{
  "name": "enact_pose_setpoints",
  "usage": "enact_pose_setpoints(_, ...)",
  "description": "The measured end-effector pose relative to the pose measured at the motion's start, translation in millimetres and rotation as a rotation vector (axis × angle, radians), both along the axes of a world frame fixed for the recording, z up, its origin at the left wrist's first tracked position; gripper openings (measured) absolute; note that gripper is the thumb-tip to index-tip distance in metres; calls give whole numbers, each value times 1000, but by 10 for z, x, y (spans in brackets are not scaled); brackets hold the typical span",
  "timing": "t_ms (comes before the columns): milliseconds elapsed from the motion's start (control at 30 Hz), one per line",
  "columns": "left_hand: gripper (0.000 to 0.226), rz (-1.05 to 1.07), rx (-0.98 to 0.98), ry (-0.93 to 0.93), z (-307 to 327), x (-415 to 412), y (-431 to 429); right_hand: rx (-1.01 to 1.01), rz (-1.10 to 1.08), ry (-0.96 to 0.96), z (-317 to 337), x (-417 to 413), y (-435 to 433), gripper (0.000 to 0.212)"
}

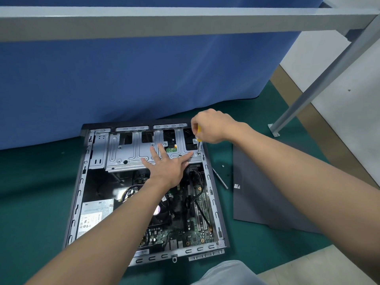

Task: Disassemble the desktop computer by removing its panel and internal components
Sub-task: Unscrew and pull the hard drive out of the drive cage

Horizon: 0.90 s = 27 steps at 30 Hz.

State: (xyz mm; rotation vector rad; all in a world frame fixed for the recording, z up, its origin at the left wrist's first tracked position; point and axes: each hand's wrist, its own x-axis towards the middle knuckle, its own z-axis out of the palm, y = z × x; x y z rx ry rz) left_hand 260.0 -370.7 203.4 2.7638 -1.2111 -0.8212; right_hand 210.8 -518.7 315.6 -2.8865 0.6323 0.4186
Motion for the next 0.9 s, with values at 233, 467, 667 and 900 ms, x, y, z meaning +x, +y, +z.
enact_pose_setpoints(233, 43, -2, 6, 2, 5, 5, -2, -237, -12, 28, -83, -4, 28, 40)
enact_pose_setpoints(467, 43, -2, 3, -1, -7, 3, 1, -25, -58, 41, -38, 33, -8, 15)
enact_pose_setpoints(667, 43, -6, 6, 1, 16, -5, -1, -138, 0, -27, -78, 11, 11, 24)
enact_pose_setpoints(900, 43, -4, 6, -2, 19, -12, 5, -211, -62, 17, -73, 11, 39, 42)
